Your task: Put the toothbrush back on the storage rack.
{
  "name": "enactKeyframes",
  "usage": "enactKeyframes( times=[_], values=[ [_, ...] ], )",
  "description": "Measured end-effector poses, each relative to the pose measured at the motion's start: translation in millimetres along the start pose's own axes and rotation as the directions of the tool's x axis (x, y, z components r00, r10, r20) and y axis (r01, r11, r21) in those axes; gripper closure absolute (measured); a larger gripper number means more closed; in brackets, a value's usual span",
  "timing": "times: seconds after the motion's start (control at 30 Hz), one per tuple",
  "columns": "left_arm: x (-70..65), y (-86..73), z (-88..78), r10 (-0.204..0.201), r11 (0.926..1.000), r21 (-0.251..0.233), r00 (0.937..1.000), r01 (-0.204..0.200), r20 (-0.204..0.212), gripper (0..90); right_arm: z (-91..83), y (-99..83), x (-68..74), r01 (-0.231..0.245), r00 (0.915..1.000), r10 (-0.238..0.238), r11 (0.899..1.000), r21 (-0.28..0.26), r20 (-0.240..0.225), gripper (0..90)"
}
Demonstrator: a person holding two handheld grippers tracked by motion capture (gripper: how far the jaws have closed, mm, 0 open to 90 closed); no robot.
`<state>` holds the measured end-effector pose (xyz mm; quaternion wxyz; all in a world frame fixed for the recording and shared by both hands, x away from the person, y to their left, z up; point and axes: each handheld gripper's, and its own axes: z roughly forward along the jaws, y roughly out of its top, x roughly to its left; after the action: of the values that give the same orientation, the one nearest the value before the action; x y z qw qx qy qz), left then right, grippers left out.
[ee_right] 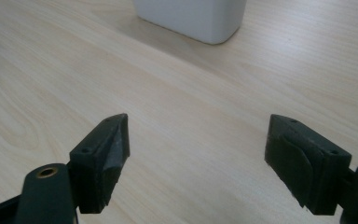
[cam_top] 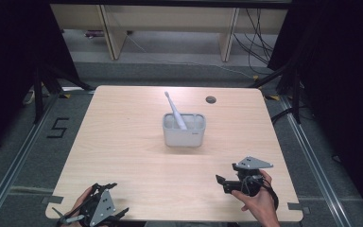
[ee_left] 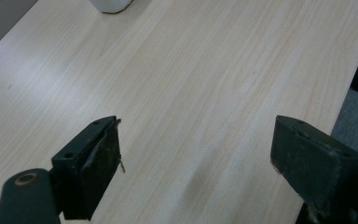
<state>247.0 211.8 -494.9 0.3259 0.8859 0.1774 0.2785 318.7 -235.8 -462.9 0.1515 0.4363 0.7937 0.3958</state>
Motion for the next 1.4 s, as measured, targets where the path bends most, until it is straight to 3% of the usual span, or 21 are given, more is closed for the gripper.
enactKeyframes(
  times=[0.1,0.17,0.2,0.37,0.4,0.47,0.57,0.67,0.77,0.83,0.9,0.93,0.97,1.0,1.03,1.1,1.37,1.4],
  values=[
    [-0.2,0.0,0.1,0.000,1.0000,-0.001,1.0000,0.000,-0.001,15.4,-2.0,-4.0,-1.9,0.035,0.9994,-0.036,0.999,-0.006,-0.002,22.9],
    [0.2,0.0,0.2,0.002,1.0000,0.002,1.0000,-0.002,0.001,15.3,-2.8,-7.9,1.1,0.002,1.0000,-0.002,1.000,0.001,-0.006,22.9],
    [-0.1,0.0,0.4,-0.001,1.0000,-0.002,1.0000,0.001,0.002,15.3,-3.9,-8.9,0.1,0.022,0.9998,-0.022,1.000,0.005,-0.001,22.8],
    [0.4,0.3,0.1,0.002,1.0000,-0.002,1.0000,-0.002,0.002,15.4,-6.7,-17.1,5.6,0.009,0.9997,-0.009,1.000,0.012,-0.022,22.7],
    [0.4,0.3,0.1,0.002,1.0000,-0.002,1.0000,-0.002,0.002,15.4,-7.2,-18.1,4.8,0.037,0.9991,-0.037,0.999,0.007,-0.023,22.7],
    [0.0,0.4,0.2,0.002,1.0000,-0.002,1.0000,-0.002,0.000,15.4,-9.3,-20.9,8.7,0.023,0.9995,-0.023,1.000,0.009,-0.021,22.7],
    [0.2,0.6,0.1,0.005,1.0000,0.000,1.0000,-0.005,-0.002,15.4,-11.6,-24.0,9.3,0.055,0.9982,-0.055,0.998,-0.004,-0.024,22.5],
    [0.2,0.6,0.2,0.006,1.0000,0.000,1.0000,-0.006,-0.002,15.4,-14.8,-28.1,12.7,0.025,0.9991,-0.025,1.000,0.007,-0.035,22.5],
    [0.1,0.7,0.3,0.007,1.0000,0.000,1.0000,-0.007,-0.002,15.4,-16.2,-32.1,12.8,0.058,0.9978,-0.057,0.998,0.005,-0.035,22.5],
    [-0.8,0.7,0.4,0.005,1.0000,-0.002,1.0000,-0.004,0.004,15.3,-18.0,-35.1,15.4,0.029,0.9989,-0.028,0.999,0.019,-0.039,22.3],
    [-1.4,0.7,0.7,0.002,1.0000,-0.003,1.0000,-0.002,0.002,15.4,-17.6,-36.5,15.8,0.036,0.9987,-0.035,0.999,0.011,-0.038,22.1],
    [-1.4,1.3,-0.2,0.010,0.9999,0.002,0.9999,-0.010,0.008,15.4,-18.7,-39.0,17.9,0.025,0.9987,-0.023,0.999,0.036,-0.046,21.5],
    [-1.4,1.4,-0.2,0.009,1.0000,0.001,0.9999,-0.009,0.007,15.4,-18.7,-39.7,16.6,0.047,0.9981,-0.045,0.998,0.032,-0.042,21.5],
    [-1.4,1.2,0.0,0.008,1.0000,-0.002,0.9999,-0.008,0.008,15.4,-19.1,-41.1,18.5,0.033,0.9988,-0.031,0.999,0.034,-0.038,21.3],
    [-1.3,1.1,-0.2,0.008,1.0000,0.001,1.0000,-0.008,0.006,15.4,-19.0,-41.4,16.8,0.058,0.9974,-0.057,0.998,0.034,-0.045,21.0],
    [-1.2,1.2,-0.6,0.009,0.9999,0.006,0.9999,-0.009,0.009,15.3,-19.7,-43.6,18.6,0.040,0.9985,-0.039,0.999,0.036,-0.040,20.9],
    [-2.6,1.1,0.2,0.011,0.9999,-0.001,0.9999,-0.011,0.003,15.4,-22.5,-48.1,17.2,0.067,0.9974,-0.066,0.997,0.048,-0.029,19.8],
    [-2.6,1.2,0.3,0.012,0.9999,-0.001,0.9999,-0.012,0.003,15.4,-22.7,-49.0,19.2,0.044,0.9985,-0.042,0.997,0.058,-0.036,19.9]
  ],
)
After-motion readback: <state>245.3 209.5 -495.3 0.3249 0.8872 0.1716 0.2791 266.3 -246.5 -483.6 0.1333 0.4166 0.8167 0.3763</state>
